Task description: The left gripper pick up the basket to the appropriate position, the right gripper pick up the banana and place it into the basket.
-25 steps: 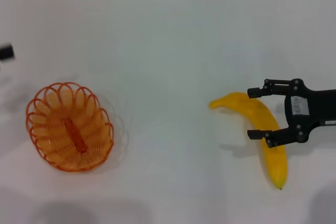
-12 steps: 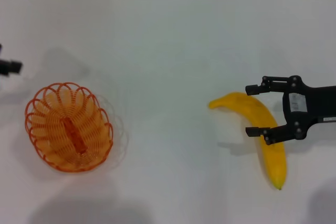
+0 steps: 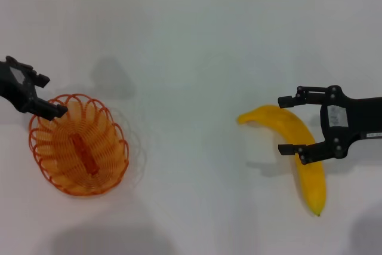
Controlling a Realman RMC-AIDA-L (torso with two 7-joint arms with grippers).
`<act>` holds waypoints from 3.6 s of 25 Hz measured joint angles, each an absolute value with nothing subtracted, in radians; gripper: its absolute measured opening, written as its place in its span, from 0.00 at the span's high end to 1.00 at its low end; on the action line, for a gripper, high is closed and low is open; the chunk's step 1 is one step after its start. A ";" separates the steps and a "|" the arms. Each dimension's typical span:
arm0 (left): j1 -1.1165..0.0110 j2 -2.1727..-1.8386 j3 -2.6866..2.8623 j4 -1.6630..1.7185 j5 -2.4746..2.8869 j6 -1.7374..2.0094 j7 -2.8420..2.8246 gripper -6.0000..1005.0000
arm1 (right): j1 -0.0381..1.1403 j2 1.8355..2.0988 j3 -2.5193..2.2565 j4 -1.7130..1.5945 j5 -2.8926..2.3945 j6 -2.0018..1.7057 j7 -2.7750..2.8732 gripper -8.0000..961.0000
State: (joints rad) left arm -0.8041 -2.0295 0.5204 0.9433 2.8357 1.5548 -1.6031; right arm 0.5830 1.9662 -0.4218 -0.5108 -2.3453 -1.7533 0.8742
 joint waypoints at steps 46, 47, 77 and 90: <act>-0.841 -2.034 0.647 0.805 2.864 1.513 -1.738 0.87 | 0.579 1.963 -0.415 -0.511 -2.345 -1.753 0.884 0.09; -0.840 -2.034 0.645 0.808 2.862 1.526 -1.738 0.87 | 0.578 1.962 -0.414 -0.511 -2.345 -1.753 0.885 0.09; -0.758 -2.039 0.382 0.907 2.717 1.657 -2.008 0.91 | 0.574 1.963 -0.413 -0.511 -2.338 -1.733 0.887 0.10; -0.812 -2.036 0.430 0.758 2.693 1.547 -2.286 0.91 | 0.583 1.966 -0.413 -0.511 -2.338 -1.735 0.887 0.10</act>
